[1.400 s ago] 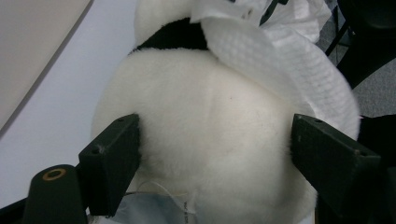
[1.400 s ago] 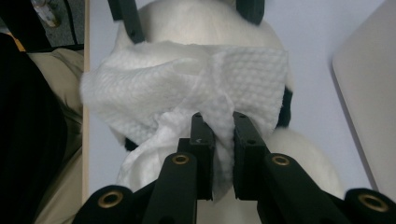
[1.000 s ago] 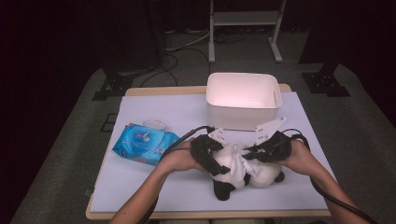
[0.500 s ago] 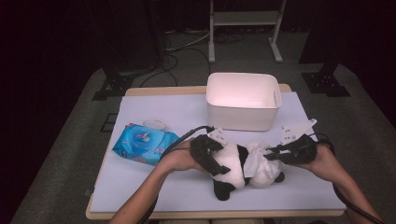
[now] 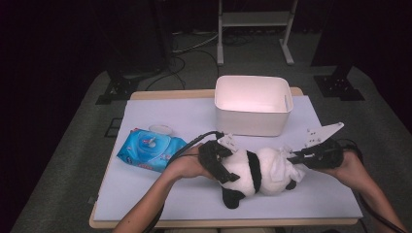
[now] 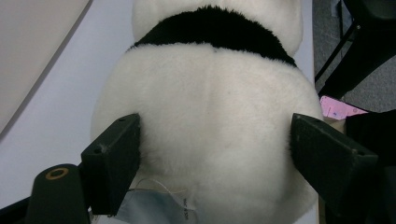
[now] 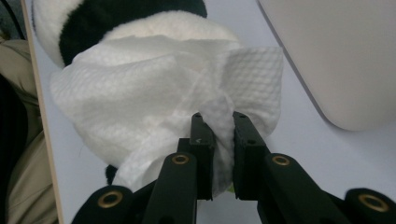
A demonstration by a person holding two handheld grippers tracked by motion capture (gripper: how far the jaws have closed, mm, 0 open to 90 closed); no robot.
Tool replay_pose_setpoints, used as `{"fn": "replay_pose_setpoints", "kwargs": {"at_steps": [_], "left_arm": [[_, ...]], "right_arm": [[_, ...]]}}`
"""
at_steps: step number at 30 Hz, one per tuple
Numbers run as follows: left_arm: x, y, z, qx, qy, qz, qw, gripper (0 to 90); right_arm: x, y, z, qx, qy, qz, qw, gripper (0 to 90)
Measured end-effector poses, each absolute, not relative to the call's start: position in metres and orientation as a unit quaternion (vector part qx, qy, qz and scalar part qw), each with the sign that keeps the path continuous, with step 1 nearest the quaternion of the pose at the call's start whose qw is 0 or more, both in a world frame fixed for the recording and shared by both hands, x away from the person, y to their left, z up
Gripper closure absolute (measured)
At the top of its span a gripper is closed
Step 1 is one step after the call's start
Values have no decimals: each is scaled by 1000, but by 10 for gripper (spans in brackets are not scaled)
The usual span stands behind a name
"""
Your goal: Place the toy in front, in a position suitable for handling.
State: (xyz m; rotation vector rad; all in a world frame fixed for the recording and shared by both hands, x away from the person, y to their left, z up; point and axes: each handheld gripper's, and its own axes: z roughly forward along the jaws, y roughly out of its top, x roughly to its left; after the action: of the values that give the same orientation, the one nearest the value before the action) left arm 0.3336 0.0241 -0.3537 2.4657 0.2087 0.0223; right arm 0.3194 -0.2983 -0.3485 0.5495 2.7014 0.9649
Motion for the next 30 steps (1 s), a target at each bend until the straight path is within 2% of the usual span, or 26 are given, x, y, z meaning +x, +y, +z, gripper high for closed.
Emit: {"fn": "replay_pose_setpoints", "kwargs": {"at_steps": [19, 30], "left_arm": [[333, 23, -353, 943, 73, 6, 325, 183], [332, 22, -353, 942, 72, 8, 326, 183]], "right_arm": [[338, -244, -343, 134, 924, 347, 91, 780], [331, -213, -343, 100, 931, 344, 69, 585]]}}
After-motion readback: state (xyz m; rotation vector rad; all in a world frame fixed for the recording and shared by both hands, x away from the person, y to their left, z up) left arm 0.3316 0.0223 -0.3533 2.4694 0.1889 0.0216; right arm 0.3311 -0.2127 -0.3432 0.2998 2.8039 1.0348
